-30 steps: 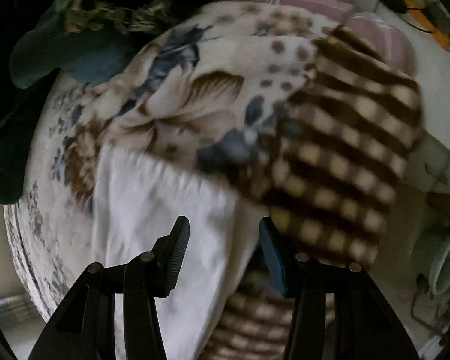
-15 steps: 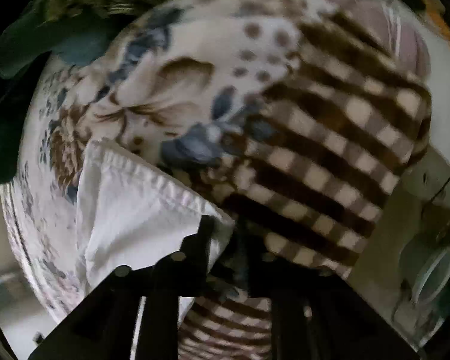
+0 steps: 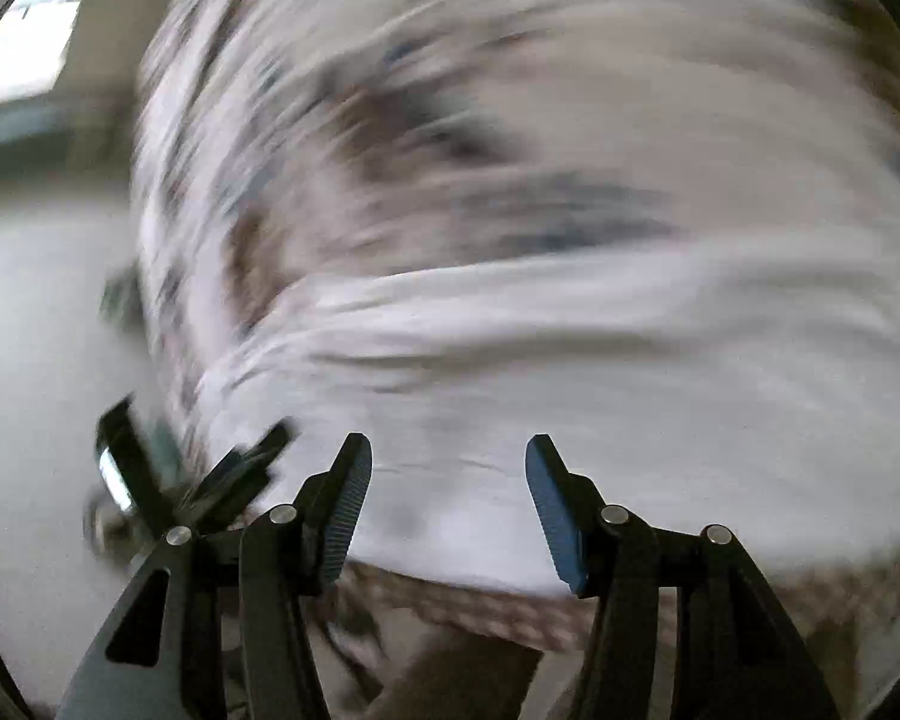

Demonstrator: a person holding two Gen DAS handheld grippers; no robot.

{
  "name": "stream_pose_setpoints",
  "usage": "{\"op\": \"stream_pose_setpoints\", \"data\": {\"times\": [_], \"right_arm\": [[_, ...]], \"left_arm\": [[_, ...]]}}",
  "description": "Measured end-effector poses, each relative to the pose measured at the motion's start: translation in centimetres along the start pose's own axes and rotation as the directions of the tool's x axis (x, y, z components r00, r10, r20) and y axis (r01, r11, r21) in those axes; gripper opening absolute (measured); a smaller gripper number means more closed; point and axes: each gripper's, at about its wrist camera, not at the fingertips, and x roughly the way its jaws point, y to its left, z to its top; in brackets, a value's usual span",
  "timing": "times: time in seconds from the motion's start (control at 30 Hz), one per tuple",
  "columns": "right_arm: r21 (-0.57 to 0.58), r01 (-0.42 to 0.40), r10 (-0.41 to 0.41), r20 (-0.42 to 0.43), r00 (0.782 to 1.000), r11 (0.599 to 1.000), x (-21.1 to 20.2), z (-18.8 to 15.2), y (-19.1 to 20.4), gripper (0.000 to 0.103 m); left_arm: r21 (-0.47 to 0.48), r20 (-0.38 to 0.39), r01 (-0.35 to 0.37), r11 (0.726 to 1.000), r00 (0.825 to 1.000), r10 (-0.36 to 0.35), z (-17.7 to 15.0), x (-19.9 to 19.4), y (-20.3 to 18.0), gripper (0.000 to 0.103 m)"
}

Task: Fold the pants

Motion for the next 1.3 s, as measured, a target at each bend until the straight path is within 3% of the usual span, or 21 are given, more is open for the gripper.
{"op": "stream_pose_setpoints", "data": {"times": [0.13,0.2,0.27,0.33,0.43,0.5,0.53,0.6,0.67,0.73,0.87,0.93,1.0,1.07,1.17,1.27,1.3], "right_arm": [[-0.108,0.019,-0.033,-0.131,0.991,0.994,8.6,7.0,5.9,0.056],[-0.141,0.031,-0.064,-0.232,0.971,0.989,12.8,9.9,7.3,0.056],[-0.179,0.057,-0.11,-0.306,0.946,0.982,15.2,10.8,7.8,0.056],[-0.174,0.015,-0.077,-0.36,0.93,0.985,15.8,11.0,8.0,0.05],[-0.191,-0.097,-0.013,-0.507,0.862,0.977,16.1,9.0,8.3,0.047],[-0.211,-0.112,-0.021,-0.544,0.839,0.971,16.4,8.3,8.0,0.047],[-0.208,-0.11,-0.02,-0.541,0.841,0.972,16.6,8.3,7.7,0.047],[-0.18,-0.092,-0.011,-0.501,0.865,0.979,17.3,9.4,7.1,0.047],[-0.113,-0.129,0.061,-0.472,0.879,0.985,18.7,11.0,6.8,0.047],[-0.074,-0.169,0.113,-0.483,0.868,0.983,20.1,11.4,7.0,0.051],[-0.166,-0.214,0.086,-0.56,0.824,0.963,20.8,10.2,8.9,0.047],[-0.204,-0.186,0.051,-0.531,0.846,0.961,20.4,10.3,9.3,0.019],[-0.144,-0.156,0.073,-0.464,0.883,0.977,19.3,11.1,8.2,0.01],[-0.088,-0.136,0.092,-0.391,0.916,0.987,17.5,12.5,6.7,0.008],[-0.039,-0.164,0.141,-0.348,0.927,0.986,16.3,13.4,5.5,0.008],[-0.003,-0.136,0.129,-0.302,0.944,0.991,14.3,14.2,4.4,0.009],[-0.016,-0.088,0.081,-0.26,0.962,0.996,13.0,14.4,4.2,0.009]], "left_arm": [[-0.032,-0.035,-0.046,0.998,0.998,0.044,2.0,3.3,3.1,0.087],[-0.05,-0.081,-0.024,0.998,0.997,0.02,2.1,4.4,3.5,0.09],[-0.067,-0.12,0.007,0.998,0.993,-0.015,2.1,5.9,4.2,0.094],[-0.075,-0.127,0.02,0.997,0.991,-0.03,2.0,6.5,4.6,0.1],[-0.088,-0.132,0.052,0.995,0.989,-0.064,1.9,6.6,5.3,0.101],[-0.1,-0.136,0.074,0.992,0.987,-0.088,1.8,6.3,5.8,0.101],[-0.11,-0.14,0.083,0.99,0.985,-0.098,1.7,6.1,6.3,0.101],[-0.121,-0.148,0.098,0.988,0.982,-0.115,1.7,6.1,7.3,0.101],[-0.124,-0.152,0.104,0.987,0.981,-0.122,1.4,6.0,7.9,0.101],[-0.114,-0.155,0.099,0.989,0.981,-0.116,1.4,6.4,8.5,0.101],[-0.093,-0.159,0.095,0.991,0.981,-0.109,1.2,7.2,9.0,0.101],[-0.078,-0.159,0.09,0.993,0.982,-0.101,1.5,7.8,9.2,0.101],[-0.074,-0.157,0.094,0.993,0.982,-0.104,1.4,8.0,9.3,0.102],[-0.079,-0.154,0.104,0.991,0.981,-0.115,1.8,8.1,9.2,0.102],[-0.08,-0.16,0.108,0.991,0.98,-0.12,2.3,7.9,9.3,0.102],[-0.069,-0.153,0.094,0.993,0.983,-0.103,2.4,6.6,9.7,0.101],[-0.063,-0.144,0.095,0.994,0.984,-0.103,2.6,6.1,9.8,0.101]]}}
